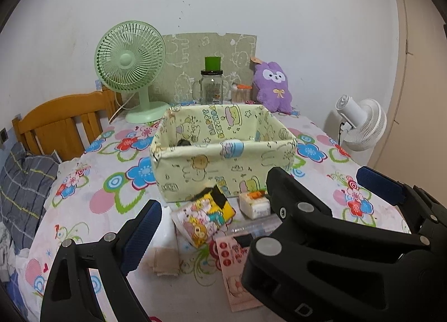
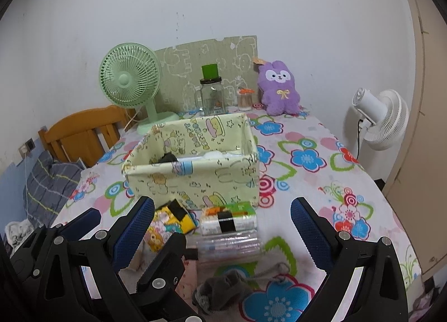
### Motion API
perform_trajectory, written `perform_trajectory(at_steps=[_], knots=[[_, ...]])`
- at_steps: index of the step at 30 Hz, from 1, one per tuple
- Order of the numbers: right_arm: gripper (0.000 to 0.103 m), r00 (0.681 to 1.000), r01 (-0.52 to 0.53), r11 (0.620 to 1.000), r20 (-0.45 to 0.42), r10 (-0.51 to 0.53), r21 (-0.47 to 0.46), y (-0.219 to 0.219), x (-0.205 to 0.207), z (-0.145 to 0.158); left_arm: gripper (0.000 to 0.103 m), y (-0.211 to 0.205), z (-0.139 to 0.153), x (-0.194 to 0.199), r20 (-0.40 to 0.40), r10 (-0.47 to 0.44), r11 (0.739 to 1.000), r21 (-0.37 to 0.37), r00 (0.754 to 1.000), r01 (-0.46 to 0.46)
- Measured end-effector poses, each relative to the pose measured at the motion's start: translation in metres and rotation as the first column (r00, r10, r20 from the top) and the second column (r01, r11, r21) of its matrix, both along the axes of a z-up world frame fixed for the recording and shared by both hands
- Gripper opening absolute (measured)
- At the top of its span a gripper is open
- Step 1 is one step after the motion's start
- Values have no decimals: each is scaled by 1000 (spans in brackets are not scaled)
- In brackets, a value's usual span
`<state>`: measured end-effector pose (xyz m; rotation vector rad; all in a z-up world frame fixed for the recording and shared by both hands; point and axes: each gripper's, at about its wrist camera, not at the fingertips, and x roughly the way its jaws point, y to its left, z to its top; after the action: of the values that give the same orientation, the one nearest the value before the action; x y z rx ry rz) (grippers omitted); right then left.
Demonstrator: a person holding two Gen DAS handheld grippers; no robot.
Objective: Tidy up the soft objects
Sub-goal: 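Withdraw both open tools from the basket toward the remaining items, then grasp the grey sock with the right tool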
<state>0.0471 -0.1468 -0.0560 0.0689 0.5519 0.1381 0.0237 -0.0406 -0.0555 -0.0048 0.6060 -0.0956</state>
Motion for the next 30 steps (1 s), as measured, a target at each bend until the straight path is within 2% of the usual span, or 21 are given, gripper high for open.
perform_trajectory(at_steps=[18,30], knots=[[100,1000,-4,1000,-9,4,10,-9,-25,-29,94,-6,-28,-23,-8,41,999,7,999,-41],[98,995,4,1000,-100,-2,23,-12,-18,-60,91,-9,-55,-18,-81,38,999,30,996,-36]])
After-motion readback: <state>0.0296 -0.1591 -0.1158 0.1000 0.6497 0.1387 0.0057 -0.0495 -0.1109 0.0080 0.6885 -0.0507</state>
